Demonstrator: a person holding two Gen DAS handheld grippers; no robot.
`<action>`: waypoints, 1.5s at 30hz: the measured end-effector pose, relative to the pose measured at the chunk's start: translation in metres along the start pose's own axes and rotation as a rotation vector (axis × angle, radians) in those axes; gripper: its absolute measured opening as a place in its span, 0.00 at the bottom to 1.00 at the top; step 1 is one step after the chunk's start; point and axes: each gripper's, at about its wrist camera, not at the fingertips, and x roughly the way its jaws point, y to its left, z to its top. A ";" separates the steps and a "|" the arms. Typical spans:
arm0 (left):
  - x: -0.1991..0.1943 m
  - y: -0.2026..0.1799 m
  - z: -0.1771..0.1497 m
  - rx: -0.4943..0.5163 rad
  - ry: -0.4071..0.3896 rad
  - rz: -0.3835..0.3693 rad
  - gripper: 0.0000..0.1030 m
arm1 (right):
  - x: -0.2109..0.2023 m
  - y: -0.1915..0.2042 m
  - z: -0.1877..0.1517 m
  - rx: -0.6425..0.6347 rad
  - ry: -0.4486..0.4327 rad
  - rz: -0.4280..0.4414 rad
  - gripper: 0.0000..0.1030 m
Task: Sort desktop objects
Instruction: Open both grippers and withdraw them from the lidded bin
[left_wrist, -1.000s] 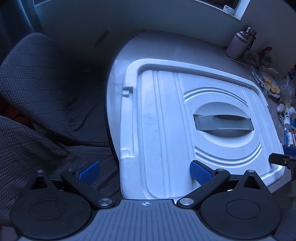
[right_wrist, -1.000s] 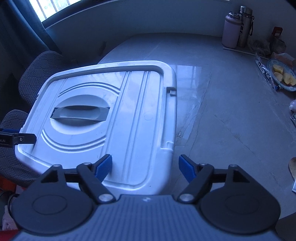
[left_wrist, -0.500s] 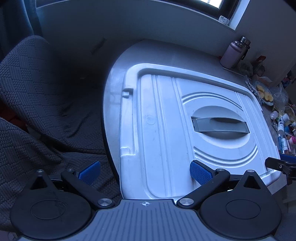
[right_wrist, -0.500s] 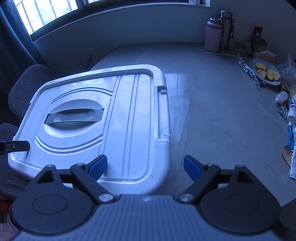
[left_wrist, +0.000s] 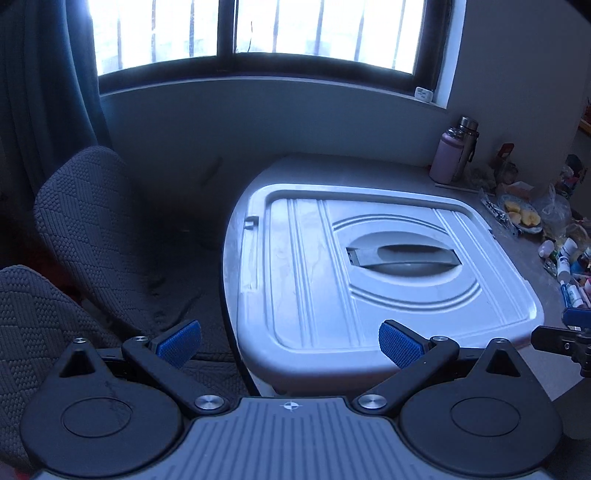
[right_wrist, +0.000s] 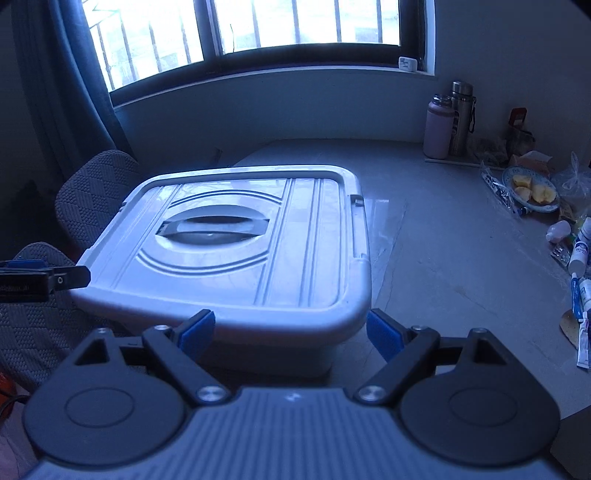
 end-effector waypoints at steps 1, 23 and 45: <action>-0.006 -0.002 -0.008 -0.006 -0.002 0.010 1.00 | -0.006 0.001 -0.008 0.001 -0.008 -0.001 0.86; -0.063 -0.052 -0.170 0.030 -0.100 0.091 1.00 | -0.045 0.005 -0.142 -0.013 -0.128 0.009 0.87; -0.042 -0.078 -0.194 0.047 -0.131 0.099 1.00 | -0.033 0.000 -0.168 -0.008 -0.167 -0.010 0.87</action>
